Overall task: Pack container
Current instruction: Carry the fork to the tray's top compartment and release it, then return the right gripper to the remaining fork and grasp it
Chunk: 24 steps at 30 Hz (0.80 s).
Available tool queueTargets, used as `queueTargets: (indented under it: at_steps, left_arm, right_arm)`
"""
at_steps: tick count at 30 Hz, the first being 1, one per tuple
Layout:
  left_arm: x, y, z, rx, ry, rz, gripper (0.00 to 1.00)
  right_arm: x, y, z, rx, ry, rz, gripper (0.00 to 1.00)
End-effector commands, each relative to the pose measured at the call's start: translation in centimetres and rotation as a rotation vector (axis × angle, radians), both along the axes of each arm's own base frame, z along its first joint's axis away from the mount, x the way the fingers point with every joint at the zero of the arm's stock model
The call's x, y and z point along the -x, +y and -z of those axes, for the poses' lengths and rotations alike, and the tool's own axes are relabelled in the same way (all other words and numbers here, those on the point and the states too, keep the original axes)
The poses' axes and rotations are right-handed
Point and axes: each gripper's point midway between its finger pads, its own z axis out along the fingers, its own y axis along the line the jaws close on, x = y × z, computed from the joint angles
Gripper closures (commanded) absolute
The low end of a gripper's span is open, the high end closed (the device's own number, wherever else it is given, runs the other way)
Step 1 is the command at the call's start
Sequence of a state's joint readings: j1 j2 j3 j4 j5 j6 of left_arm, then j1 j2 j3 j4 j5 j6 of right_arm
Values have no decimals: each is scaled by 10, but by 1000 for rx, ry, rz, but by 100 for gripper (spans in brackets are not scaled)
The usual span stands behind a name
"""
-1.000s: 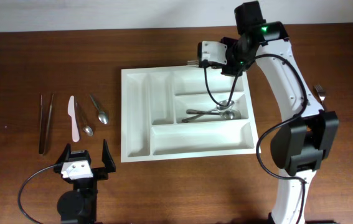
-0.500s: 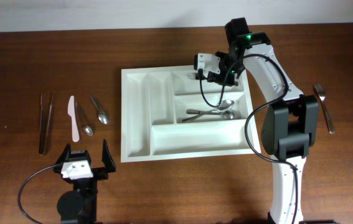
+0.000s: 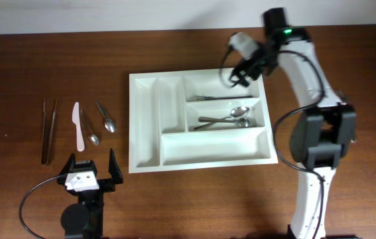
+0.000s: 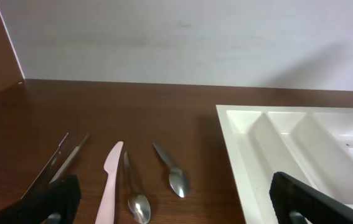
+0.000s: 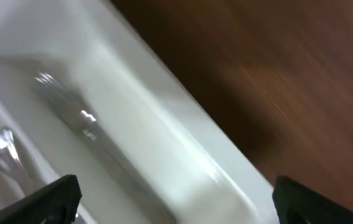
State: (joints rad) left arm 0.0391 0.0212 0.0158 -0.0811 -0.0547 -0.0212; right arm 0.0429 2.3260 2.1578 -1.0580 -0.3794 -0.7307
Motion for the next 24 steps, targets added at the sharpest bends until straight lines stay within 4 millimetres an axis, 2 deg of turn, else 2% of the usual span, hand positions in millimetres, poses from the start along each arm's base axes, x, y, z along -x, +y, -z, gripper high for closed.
queueTargets:
  at_steps: [1, 2, 3, 4, 5, 11, 12, 18, 22, 24]
  left_arm:
    - [0, -2, 1, -14, -2, 12, 1]
    - [0, -2, 1, -14, -2, 12, 1]
    - [0, -2, 1, -14, -2, 12, 1]
    - [0, -2, 1, -14, -2, 12, 1]
    - [0, -2, 1, -14, -2, 12, 1]
    - [0, -2, 1, -14, -2, 12, 1]
    - [0, -2, 1, -14, -2, 12, 1]
    - [0, -2, 1, -14, -2, 12, 1]
    - [0, -2, 1, -14, -2, 12, 1]
    - [0, -2, 1, -14, -2, 12, 1]
  right_arm:
    - [-4, -115, -47, 127, -23, 431, 1]
    - [2, -144, -44, 174, -3, 506, 1]
    - [5, -153, -43, 185, 4, 524, 1]
    - [14, -185, -39, 221, 29, 587, 1]
    - [23, -206, -37, 236, 54, 629, 1]
    - [61, -275, -31, 232, 140, 770, 0]
    - [67, -287, -30, 231, 148, 797, 11]
    - [88, -326, -13, 216, 187, 881, 24]
    - [97, -339, 13, 211, 219, 907, 25]
    - [99, -338, 27, 210, 235, 906, 25]
